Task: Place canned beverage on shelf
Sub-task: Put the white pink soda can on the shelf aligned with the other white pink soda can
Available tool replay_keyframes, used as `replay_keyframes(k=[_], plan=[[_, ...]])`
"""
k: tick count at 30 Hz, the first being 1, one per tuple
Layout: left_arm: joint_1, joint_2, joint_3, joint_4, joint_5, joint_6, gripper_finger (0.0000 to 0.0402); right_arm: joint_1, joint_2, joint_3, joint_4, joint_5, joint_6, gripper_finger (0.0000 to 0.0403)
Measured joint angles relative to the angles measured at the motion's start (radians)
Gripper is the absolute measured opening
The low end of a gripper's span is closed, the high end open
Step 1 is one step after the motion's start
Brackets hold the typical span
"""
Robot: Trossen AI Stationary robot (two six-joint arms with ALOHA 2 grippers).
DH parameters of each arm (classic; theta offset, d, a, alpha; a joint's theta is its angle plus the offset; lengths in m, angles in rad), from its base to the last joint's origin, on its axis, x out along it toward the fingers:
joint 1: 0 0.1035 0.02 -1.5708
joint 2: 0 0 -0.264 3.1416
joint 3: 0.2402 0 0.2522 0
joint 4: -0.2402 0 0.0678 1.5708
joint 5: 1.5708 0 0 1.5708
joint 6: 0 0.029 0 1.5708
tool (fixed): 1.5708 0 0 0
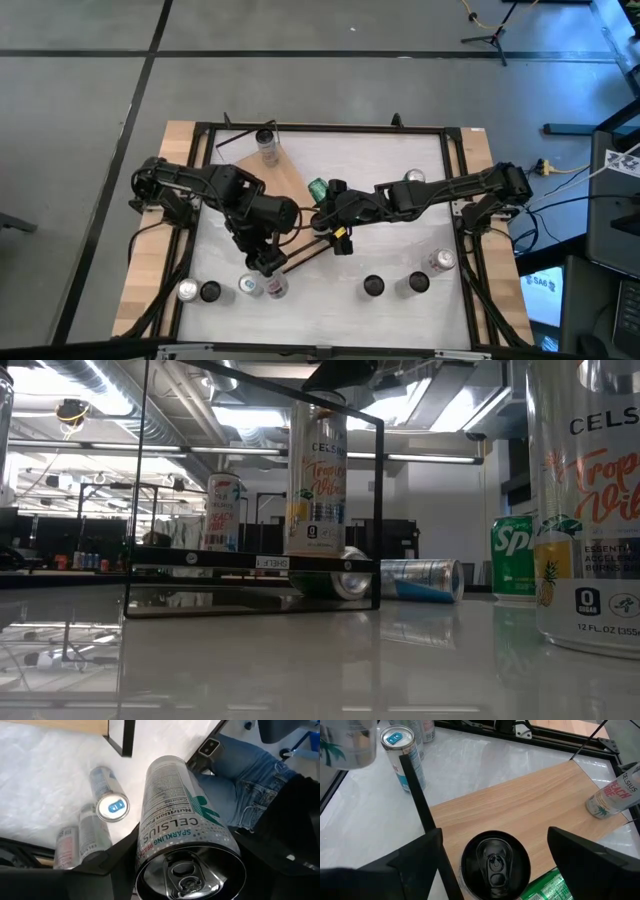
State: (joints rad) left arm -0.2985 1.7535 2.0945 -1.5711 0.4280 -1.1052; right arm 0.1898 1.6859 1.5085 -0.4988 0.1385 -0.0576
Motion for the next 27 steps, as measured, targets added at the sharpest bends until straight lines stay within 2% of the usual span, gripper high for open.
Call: replay_keyframes(k=[7,16,20,23,27], plan=[[-0.050,0.000,0.000,0.000,0.029,-0.134,0.0244,0.000,0.000,0.000,0.000,0.000,0.000,0.0353],[-0.077,-0.012,-0.001,0.001,-0.080,-0.132,0.0244,0.000,0.000,0.000,0.000,0.000,0.000,0.0353],[-0.075,-0.060,-0.002,-0.001,-0.147,-0.121,0.0244,0.000,0.000,0.000,0.000,0.000,0.000,0.0353],[-0.075,-0.101,-0.016,0.002,-0.158,-0.168,0.0244,0.000,0.000,0.000,0.000,0.000,0.000,0.0353],[-0.078,-0.176,-0.104,0.002,-0.161,-0.228,0.0243,0.000,0.000,0.000,-0.001,0.000,0.000,0.0353]])
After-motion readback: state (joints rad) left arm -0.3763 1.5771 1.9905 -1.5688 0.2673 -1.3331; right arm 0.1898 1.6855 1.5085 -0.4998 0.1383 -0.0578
